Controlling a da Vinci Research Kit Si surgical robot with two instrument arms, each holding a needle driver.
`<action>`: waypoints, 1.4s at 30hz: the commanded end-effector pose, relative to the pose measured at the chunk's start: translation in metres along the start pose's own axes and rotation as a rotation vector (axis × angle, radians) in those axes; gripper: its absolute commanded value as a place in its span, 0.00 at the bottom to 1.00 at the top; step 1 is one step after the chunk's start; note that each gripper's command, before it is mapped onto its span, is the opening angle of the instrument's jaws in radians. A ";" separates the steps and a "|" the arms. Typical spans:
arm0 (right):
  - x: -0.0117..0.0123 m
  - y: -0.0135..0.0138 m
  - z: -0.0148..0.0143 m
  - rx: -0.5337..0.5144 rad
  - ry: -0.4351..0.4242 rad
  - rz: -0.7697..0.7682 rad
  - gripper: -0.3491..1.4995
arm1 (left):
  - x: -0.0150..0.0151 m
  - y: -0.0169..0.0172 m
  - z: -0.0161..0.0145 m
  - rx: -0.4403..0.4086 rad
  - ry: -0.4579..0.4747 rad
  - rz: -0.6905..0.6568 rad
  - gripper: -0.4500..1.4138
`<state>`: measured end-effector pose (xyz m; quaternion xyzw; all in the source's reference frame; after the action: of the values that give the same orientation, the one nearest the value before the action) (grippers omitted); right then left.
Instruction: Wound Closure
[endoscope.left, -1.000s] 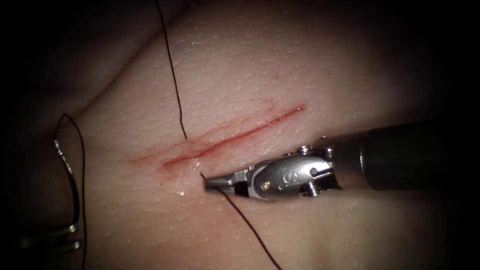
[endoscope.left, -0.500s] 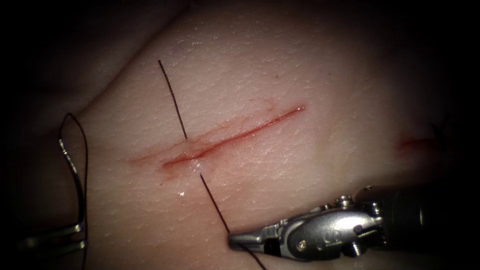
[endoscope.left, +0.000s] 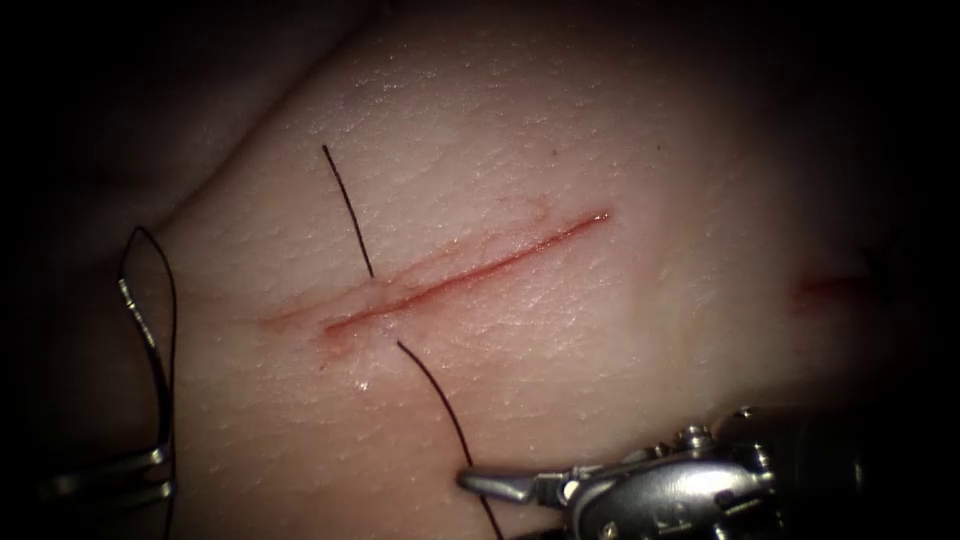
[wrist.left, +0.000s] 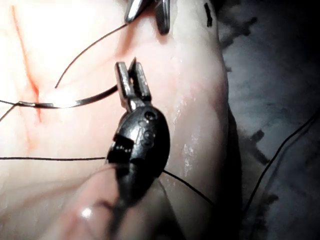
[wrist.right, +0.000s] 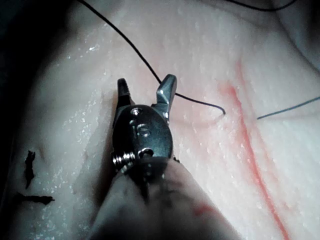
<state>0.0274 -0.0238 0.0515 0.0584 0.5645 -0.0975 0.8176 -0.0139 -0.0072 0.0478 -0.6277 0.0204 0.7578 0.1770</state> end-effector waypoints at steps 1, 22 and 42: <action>-0.0007 0.0007 -0.0002 -0.018 -0.057 0.012 0.87 | -0.0005 0.0008 0.0004 -0.002 0.000 -0.003 0.00; -0.0062 0.0178 0.0052 -0.164 -0.185 0.467 0.84 | -0.0006 0.0010 0.0003 -0.002 0.000 -0.001 0.00; -0.0139 0.0190 0.0151 -0.112 -0.070 0.939 0.78 | -0.0007 0.0010 -0.0002 -0.006 0.002 0.000 0.00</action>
<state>0.0401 -0.0068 0.0690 0.2596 0.4531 0.3123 0.7936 -0.0134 -0.0075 0.0478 -0.6287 0.0200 0.7575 0.1746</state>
